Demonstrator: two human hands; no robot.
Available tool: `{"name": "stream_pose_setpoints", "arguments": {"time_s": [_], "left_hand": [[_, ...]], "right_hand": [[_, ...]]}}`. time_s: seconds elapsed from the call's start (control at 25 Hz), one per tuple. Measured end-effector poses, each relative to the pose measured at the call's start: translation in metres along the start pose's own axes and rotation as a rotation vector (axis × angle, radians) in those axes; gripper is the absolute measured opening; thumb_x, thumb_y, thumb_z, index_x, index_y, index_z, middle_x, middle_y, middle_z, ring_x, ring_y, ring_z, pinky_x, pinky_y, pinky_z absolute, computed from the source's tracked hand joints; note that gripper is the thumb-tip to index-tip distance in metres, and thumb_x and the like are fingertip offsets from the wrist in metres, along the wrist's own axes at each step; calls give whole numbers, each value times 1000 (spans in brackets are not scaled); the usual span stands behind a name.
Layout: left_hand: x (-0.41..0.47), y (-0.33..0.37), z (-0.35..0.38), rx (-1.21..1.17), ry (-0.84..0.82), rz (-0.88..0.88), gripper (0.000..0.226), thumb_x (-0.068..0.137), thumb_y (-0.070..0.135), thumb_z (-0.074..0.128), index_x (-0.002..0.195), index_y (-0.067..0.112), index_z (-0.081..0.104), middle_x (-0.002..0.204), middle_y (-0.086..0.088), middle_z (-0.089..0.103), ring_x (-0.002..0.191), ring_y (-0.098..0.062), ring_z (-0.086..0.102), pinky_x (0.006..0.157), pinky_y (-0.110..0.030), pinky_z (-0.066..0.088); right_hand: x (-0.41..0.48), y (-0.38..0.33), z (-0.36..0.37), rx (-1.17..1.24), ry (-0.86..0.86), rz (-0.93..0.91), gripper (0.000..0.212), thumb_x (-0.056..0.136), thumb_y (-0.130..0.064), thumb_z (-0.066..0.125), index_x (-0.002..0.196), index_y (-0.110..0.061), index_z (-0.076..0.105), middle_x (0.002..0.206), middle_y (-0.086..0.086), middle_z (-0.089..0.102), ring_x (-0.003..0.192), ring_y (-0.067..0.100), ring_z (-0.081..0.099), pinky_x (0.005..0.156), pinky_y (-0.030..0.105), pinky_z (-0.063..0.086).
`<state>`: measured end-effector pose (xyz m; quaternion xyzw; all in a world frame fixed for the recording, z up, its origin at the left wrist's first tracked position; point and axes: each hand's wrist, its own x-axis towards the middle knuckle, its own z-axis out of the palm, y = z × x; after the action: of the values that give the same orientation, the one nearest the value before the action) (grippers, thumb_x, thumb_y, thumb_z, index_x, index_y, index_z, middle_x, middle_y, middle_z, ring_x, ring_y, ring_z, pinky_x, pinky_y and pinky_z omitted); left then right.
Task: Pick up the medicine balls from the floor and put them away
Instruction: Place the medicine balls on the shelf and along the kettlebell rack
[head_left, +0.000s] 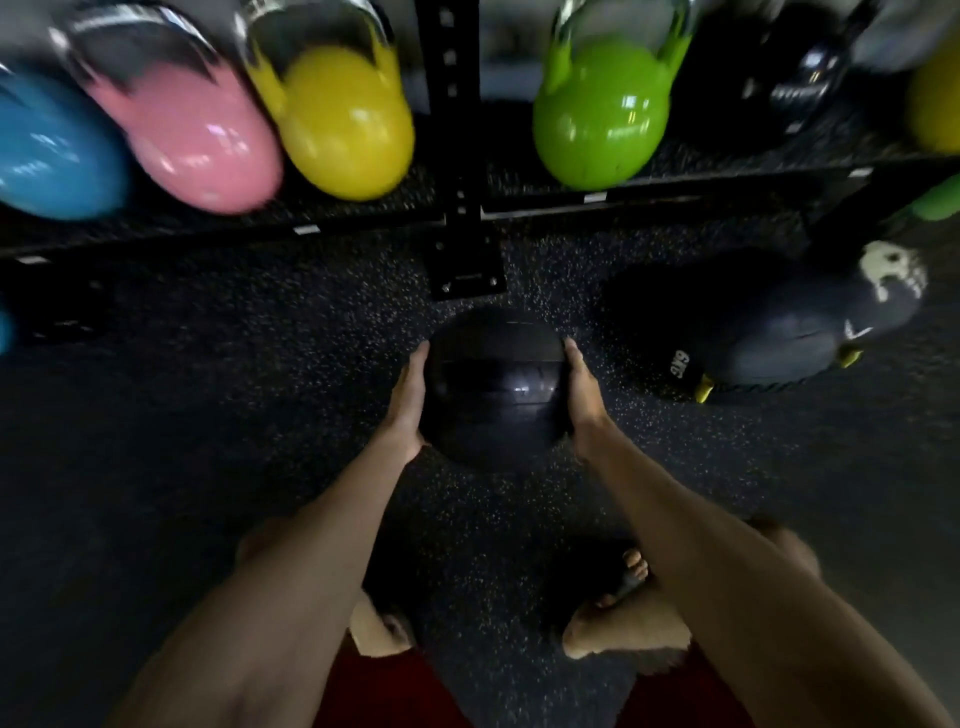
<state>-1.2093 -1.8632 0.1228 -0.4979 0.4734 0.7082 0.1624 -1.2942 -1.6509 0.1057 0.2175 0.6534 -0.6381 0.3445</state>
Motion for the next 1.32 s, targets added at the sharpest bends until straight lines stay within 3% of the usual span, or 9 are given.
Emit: {"name": "stream_pose_setpoints", "arguments": {"time_s": [0.12, 0.32, 0.48, 0.6, 0.72, 0.88, 1.04, 1.32], "left_hand": [[-113, 78, -10, -52, -9, 103, 91, 50, 93, 66, 126, 44, 65, 130, -1, 67, 117, -29, 65, 101, -54, 50], [-304, 206, -18, -139, -76, 352, 74, 71, 81, 62, 127, 33, 68, 123, 3, 72, 114, -20, 68, 104, -46, 51], [-426, 294, -38, -168, -99, 613, 54, 93, 64, 51, 123, 25, 70, 119, 2, 74, 112, -16, 69, 103, -37, 50], [-463, 337, -50, -198, -130, 727, 52, 95, 61, 49, 122, 22, 70, 116, -1, 75, 103, -15, 72, 89, -31, 57], [-510, 387, -85, -180, -148, 875, 62, 90, 67, 52, 128, 22, 68, 123, -4, 72, 114, -21, 68, 104, -40, 51], [-563, 443, -121, -120, -151, 982, 79, 73, 83, 58, 130, 28, 65, 123, -2, 72, 113, -23, 69, 100, -43, 53], [-598, 486, -134, -56, -223, 1077, 66, 89, 74, 44, 130, 27, 65, 119, 0, 74, 110, -18, 70, 85, -31, 57], [-614, 565, -104, -103, -248, 1158, 68, 87, 75, 47, 139, 31, 58, 126, 2, 70, 116, -17, 67, 91, -34, 55]], "right_hand": [[-99, -89, 25, 1, -16, -79, 97, 65, -94, 52, 140, -33, 55, 137, -5, 62, 125, 18, 58, 113, 44, 41], [-250, -246, 76, 0, -31, -348, 85, 72, -90, 51, 134, -32, 61, 133, -8, 64, 124, 14, 59, 114, 43, 39], [-352, -356, 126, -13, -94, -595, 51, 98, -62, 43, 128, -25, 62, 128, -6, 65, 120, 11, 59, 113, 37, 40], [-389, -403, 152, -5, -125, -726, 63, 94, -68, 42, 135, -23, 57, 133, -7, 60, 125, 10, 54, 114, 34, 38], [-440, -456, 195, -31, -108, -884, 66, 95, -67, 41, 139, -20, 56, 136, -6, 59, 124, 8, 53, 110, 29, 38], [-481, -501, 238, -33, -129, -962, 94, 73, -93, 40, 141, -29, 53, 134, -5, 63, 124, 13, 58, 113, 42, 41], [-512, -544, 263, -11, -136, -1069, 89, 76, -90, 41, 140, -29, 54, 130, -6, 65, 122, 11, 60, 112, 41, 42], [-513, -633, 271, 25, -119, -1166, 87, 79, -84, 40, 144, -26, 49, 130, -4, 64, 121, 13, 60, 110, 44, 44]]}}
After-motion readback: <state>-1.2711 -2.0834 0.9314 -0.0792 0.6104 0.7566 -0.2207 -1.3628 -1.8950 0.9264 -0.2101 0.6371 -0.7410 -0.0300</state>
